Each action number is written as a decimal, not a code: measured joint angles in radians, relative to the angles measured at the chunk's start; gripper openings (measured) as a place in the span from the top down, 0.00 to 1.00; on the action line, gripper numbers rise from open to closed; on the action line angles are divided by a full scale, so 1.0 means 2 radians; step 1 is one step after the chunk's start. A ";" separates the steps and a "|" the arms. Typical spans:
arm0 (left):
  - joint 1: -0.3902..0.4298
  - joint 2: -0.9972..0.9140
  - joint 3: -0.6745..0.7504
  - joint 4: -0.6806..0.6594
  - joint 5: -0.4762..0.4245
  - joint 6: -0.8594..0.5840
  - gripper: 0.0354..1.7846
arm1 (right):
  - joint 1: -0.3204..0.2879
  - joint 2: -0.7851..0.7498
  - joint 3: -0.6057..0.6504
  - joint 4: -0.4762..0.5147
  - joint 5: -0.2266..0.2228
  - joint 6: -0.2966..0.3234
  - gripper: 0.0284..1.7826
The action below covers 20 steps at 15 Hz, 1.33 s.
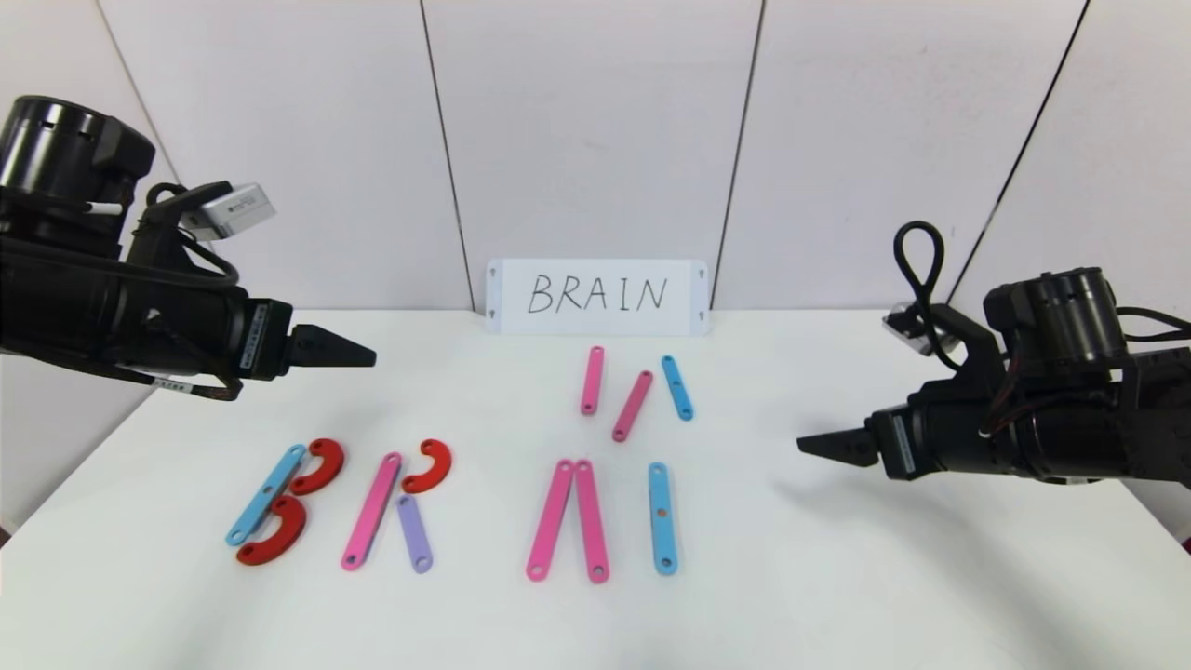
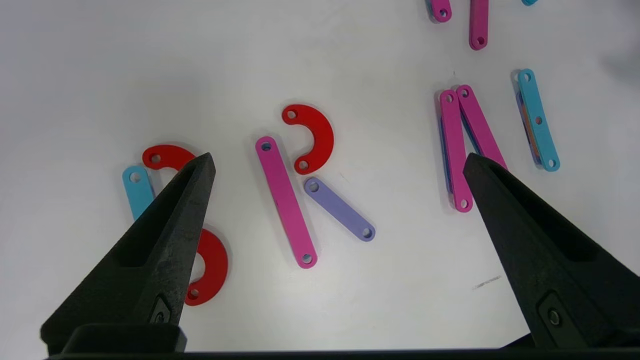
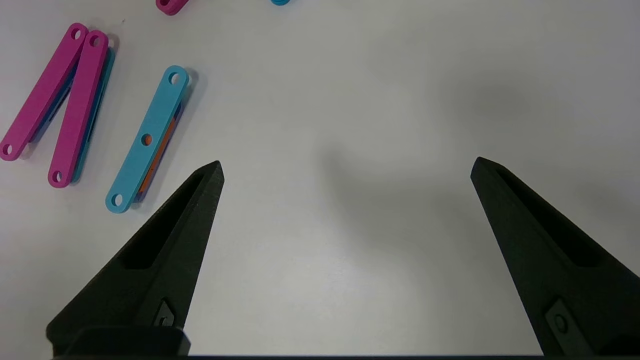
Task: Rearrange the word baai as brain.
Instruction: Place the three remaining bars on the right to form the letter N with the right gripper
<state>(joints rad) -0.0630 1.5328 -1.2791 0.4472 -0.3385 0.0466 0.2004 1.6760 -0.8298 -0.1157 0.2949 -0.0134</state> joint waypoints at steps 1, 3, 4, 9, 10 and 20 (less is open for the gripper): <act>0.010 0.000 -0.002 -0.002 -0.007 0.002 0.03 | 0.001 0.000 -0.003 0.000 -0.003 0.000 0.03; 0.017 -0.001 -0.014 -0.004 -0.010 0.006 0.03 | 0.014 -0.003 -0.018 0.009 -0.014 0.003 0.03; 0.019 -0.001 -0.018 -0.006 -0.011 0.014 0.03 | 0.022 -0.003 -0.034 0.013 -0.029 0.008 0.03; 0.028 0.004 -0.022 -0.008 -0.012 0.024 0.03 | 0.098 0.036 -0.164 0.067 -0.114 0.063 0.03; 0.028 0.004 -0.022 -0.008 -0.012 0.023 0.03 | 0.109 0.054 -0.187 0.072 -0.120 0.067 0.03; 0.028 0.004 -0.022 -0.008 -0.015 0.023 0.03 | 0.191 0.268 -0.417 0.071 -0.197 0.079 0.03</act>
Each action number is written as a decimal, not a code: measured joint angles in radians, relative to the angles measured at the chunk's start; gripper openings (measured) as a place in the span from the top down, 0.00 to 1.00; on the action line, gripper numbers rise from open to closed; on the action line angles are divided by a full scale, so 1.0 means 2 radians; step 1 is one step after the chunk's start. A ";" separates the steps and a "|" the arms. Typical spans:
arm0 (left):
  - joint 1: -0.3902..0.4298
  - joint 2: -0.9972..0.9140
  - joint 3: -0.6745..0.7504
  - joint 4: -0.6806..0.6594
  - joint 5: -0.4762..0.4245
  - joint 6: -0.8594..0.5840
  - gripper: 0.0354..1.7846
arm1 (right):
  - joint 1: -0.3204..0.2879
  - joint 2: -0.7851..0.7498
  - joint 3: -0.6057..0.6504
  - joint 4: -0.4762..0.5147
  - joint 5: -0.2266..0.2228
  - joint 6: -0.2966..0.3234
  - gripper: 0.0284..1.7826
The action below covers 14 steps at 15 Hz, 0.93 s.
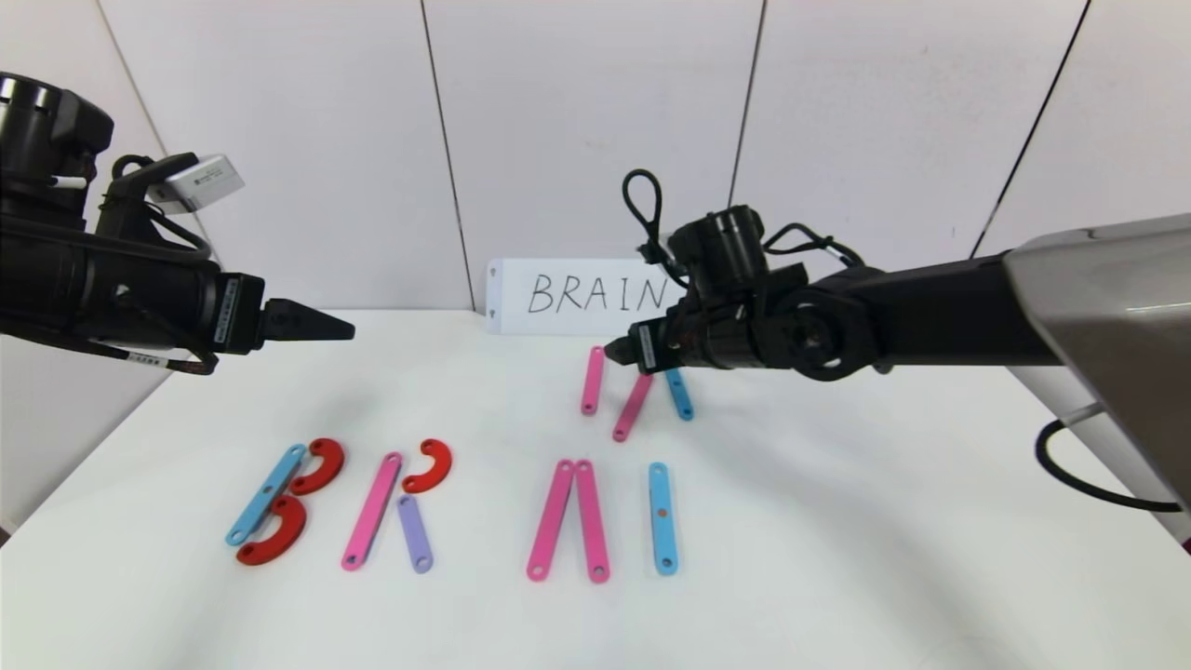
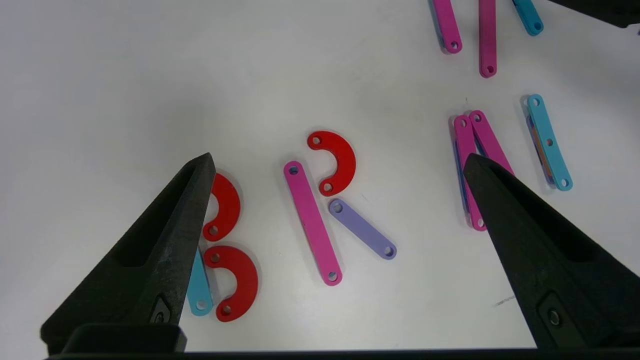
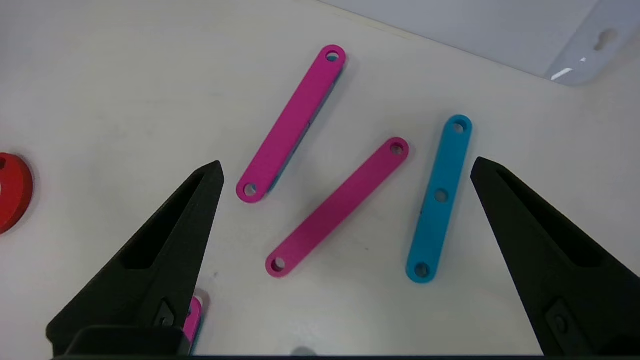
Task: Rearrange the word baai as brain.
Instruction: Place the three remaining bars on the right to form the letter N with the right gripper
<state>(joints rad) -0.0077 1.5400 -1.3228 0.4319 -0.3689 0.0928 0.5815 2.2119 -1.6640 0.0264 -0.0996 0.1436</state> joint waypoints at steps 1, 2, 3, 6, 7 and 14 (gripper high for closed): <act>0.000 0.000 0.000 0.000 0.000 0.000 0.03 | 0.004 0.017 -0.018 -0.001 -0.001 0.000 0.03; -0.001 0.001 0.000 0.001 -0.001 0.000 0.03 | 0.008 0.034 -0.035 -0.001 -0.001 0.000 0.03; -0.002 0.002 0.000 0.001 -0.003 0.000 0.03 | 0.010 0.050 -0.052 -0.002 -0.001 0.000 0.03; -0.002 0.002 0.000 0.001 -0.009 0.001 0.03 | 0.014 0.091 -0.093 -0.002 -0.002 0.000 0.03; -0.002 0.002 0.000 0.001 -0.009 0.001 0.03 | 0.014 0.104 -0.106 -0.003 -0.002 0.000 0.03; -0.002 0.004 0.000 0.000 -0.010 0.001 0.03 | 0.014 0.165 -0.145 -0.027 -0.010 -0.002 0.03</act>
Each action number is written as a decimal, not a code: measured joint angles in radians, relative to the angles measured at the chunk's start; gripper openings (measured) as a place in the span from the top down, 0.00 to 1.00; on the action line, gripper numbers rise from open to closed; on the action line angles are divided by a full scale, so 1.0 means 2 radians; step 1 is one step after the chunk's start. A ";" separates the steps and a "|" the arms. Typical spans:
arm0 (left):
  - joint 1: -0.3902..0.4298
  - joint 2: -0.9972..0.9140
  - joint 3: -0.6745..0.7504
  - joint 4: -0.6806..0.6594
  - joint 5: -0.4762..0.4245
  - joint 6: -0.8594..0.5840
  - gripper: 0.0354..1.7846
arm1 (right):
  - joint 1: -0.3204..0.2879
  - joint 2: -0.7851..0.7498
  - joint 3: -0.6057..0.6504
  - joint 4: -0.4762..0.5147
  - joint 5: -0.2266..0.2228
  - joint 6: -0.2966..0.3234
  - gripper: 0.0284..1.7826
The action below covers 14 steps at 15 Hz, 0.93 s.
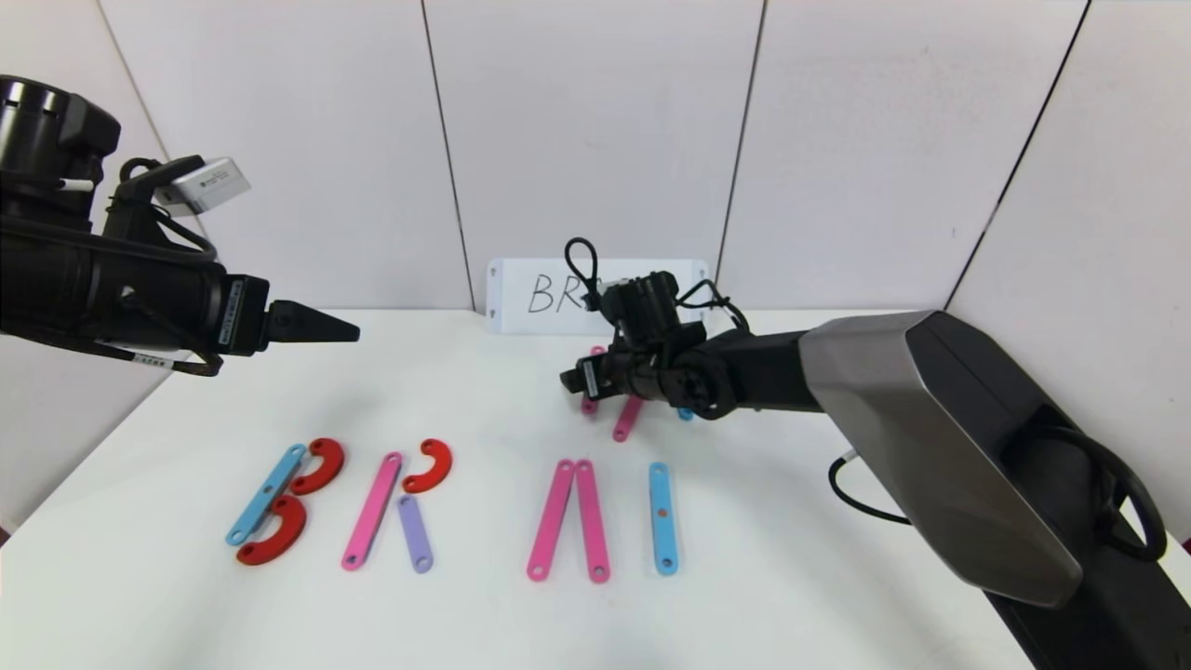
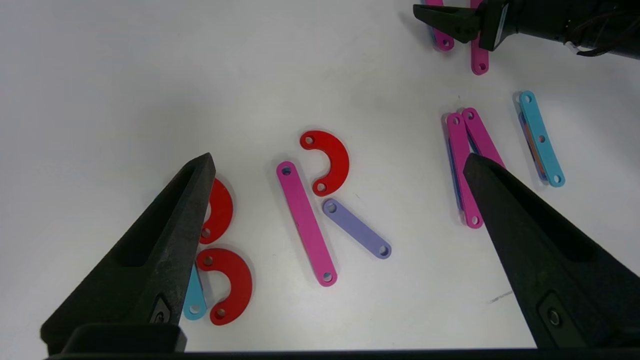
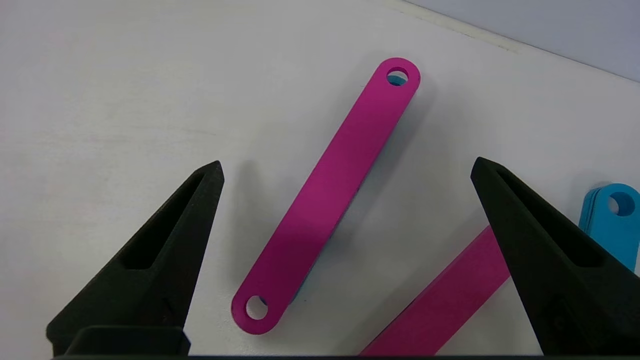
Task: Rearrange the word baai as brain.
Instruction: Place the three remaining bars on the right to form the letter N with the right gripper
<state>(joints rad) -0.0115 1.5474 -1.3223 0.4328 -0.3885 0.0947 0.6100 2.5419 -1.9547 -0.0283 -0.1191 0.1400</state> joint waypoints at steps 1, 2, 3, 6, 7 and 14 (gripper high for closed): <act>0.000 0.000 0.000 0.000 0.000 0.000 0.03 | 0.000 0.005 0.000 -0.004 -0.002 -0.001 0.03; 0.000 0.001 0.000 0.000 0.000 0.000 0.03 | 0.001 0.009 0.000 -0.007 -0.003 -0.001 0.03; 0.000 0.001 0.000 0.000 0.000 0.000 0.03 | 0.001 0.011 0.000 -0.008 -0.003 -0.002 0.03; 0.000 0.001 0.000 0.000 0.000 0.000 0.03 | 0.001 0.015 -0.001 -0.008 -0.003 -0.003 0.03; 0.000 0.001 0.000 0.000 -0.001 0.000 0.03 | 0.002 0.016 -0.001 -0.009 -0.002 -0.004 0.06; -0.002 0.001 0.001 0.000 -0.001 0.001 0.03 | 0.004 0.017 -0.001 -0.008 -0.002 -0.004 0.61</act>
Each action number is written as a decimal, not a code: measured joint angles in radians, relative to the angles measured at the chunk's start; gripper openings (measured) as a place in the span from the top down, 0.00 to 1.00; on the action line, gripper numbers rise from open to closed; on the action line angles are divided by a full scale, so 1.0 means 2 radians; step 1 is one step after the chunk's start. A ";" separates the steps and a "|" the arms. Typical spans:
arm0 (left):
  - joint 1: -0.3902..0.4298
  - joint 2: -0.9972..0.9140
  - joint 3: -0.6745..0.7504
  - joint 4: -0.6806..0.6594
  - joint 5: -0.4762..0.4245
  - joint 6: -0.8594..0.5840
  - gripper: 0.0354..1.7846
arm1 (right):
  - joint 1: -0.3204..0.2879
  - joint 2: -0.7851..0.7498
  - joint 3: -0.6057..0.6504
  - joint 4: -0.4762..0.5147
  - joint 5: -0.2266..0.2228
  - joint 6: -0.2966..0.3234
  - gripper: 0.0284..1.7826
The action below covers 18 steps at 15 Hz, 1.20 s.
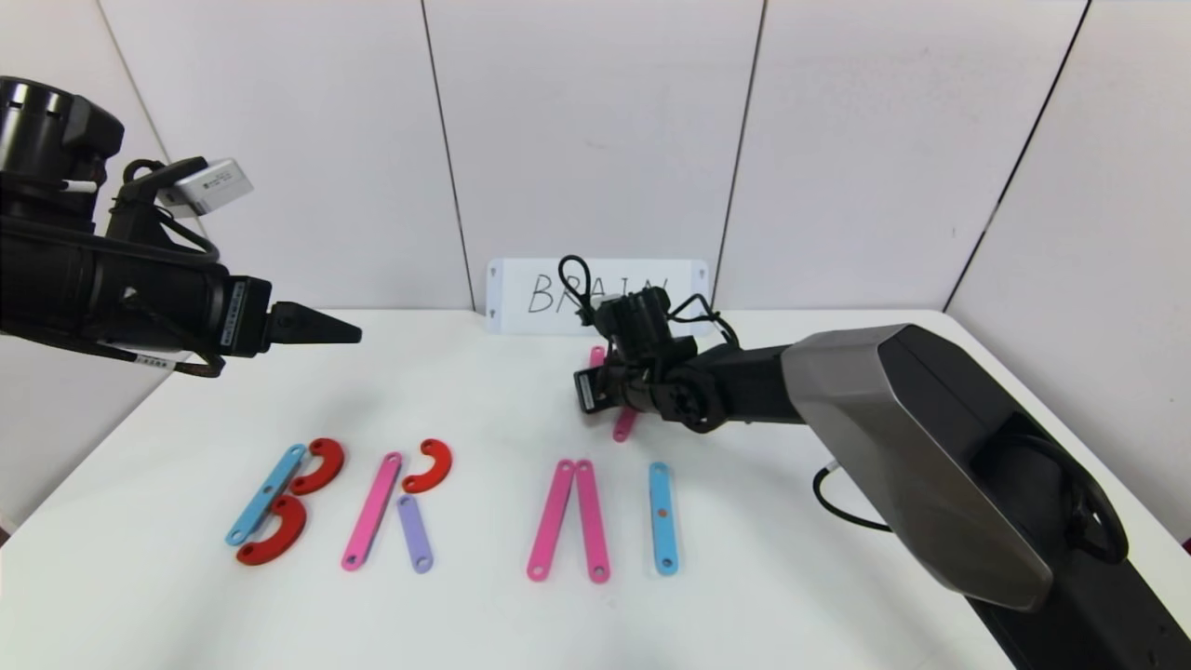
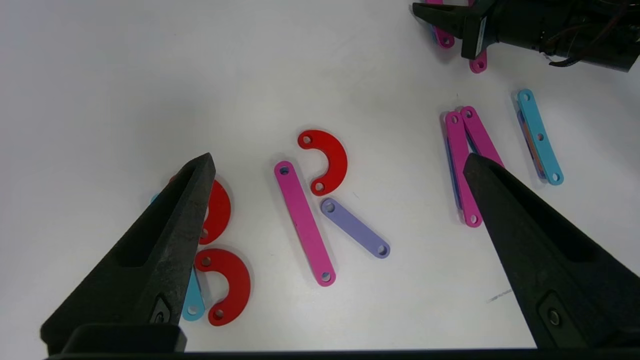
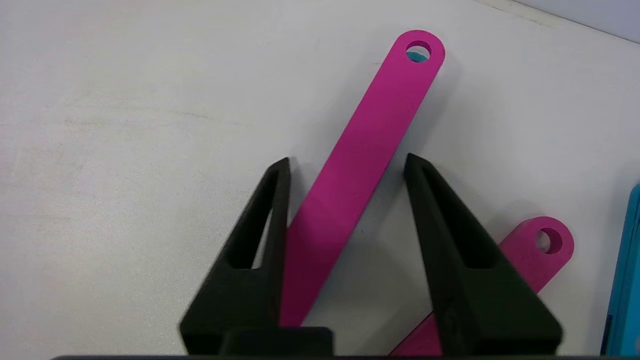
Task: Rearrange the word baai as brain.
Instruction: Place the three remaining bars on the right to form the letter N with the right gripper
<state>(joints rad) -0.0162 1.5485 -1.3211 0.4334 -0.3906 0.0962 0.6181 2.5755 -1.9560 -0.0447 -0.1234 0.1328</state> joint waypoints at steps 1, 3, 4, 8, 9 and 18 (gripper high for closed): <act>0.000 0.000 0.000 0.000 0.000 0.000 0.03 | 0.000 0.000 0.000 0.000 0.000 0.000 0.70; 0.000 -0.001 0.000 0.000 0.000 0.000 0.03 | 0.000 0.000 0.000 0.000 0.000 0.001 0.83; 0.000 -0.001 0.000 0.000 0.000 0.000 0.03 | 0.000 0.000 0.000 0.000 0.000 0.001 0.84; 0.000 -0.001 0.000 0.000 0.000 0.000 0.03 | 0.000 -0.003 0.000 0.002 0.000 0.004 0.84; 0.000 -0.001 0.000 0.000 0.000 0.000 0.03 | 0.000 -0.006 0.001 0.002 0.000 0.004 0.84; 0.000 0.000 -0.001 0.000 -0.006 -0.001 0.03 | -0.002 -0.146 0.098 0.004 -0.034 0.026 0.84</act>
<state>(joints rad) -0.0168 1.5494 -1.3228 0.4330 -0.4030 0.0947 0.6147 2.2832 -1.7594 -0.0374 -0.1919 0.1855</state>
